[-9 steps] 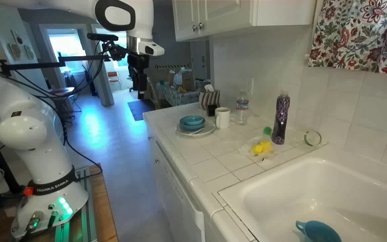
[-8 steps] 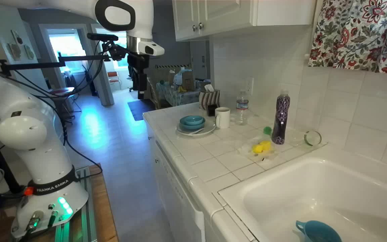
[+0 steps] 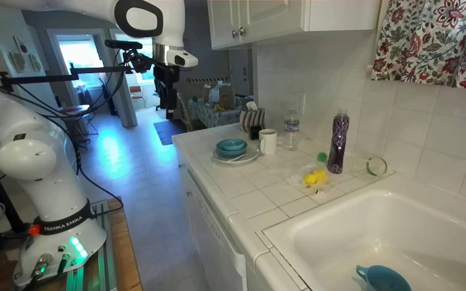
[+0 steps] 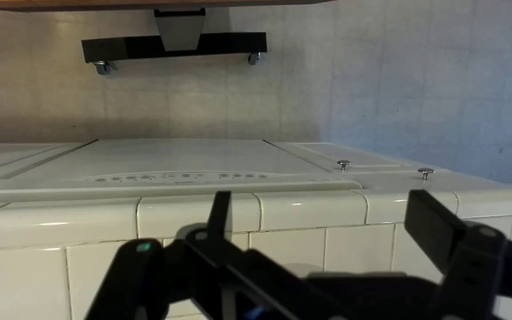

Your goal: Remove the blue cup from the blue bowl and put it on the counter

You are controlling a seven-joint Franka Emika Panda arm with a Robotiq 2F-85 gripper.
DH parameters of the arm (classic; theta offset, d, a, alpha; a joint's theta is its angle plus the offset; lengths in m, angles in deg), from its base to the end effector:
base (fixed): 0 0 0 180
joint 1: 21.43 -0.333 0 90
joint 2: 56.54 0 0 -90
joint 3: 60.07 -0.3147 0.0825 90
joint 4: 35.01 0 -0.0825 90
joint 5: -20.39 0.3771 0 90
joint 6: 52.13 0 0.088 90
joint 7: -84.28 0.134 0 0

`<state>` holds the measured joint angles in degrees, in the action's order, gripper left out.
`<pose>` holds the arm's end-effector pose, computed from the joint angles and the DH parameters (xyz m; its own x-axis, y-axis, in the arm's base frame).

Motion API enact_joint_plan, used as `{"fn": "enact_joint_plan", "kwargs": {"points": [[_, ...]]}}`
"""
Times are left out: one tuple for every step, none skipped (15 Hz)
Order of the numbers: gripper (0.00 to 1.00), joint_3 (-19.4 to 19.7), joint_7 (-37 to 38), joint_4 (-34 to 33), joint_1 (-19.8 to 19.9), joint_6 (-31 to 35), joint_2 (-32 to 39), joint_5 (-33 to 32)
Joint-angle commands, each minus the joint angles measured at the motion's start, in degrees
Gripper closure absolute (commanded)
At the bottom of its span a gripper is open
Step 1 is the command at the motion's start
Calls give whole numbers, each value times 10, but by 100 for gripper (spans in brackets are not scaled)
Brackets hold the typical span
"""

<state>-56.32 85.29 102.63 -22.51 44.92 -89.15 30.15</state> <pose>0.3550 0.0026 0.4815 0.9869 -0.0689 -0.1456 -0.0970 -0.9758 -0.1958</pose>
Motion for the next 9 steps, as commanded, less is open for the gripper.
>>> {"fn": "enact_joint_plan", "kwargs": {"points": [[0, -13, 28, -6, 14, 2, 9, 16], [0, -20, 74, -6, 23, 24, 15, 32], [0, -25, 95, -4, 26, 44, 17, 36], [0, -31, 121, -2, 28, 67, 22, 45], [0, -37, 146, 0, 30, 92, 26, 52], [0, -44, 169, 3, 31, 123, 34, 62], [0, -51, 196, 5, 32, 148, 41, 70], [0, -58, 220, 8, 32, 179, 49, 78], [0, -66, 245, 10, 32, 212, 59, 85]]}}
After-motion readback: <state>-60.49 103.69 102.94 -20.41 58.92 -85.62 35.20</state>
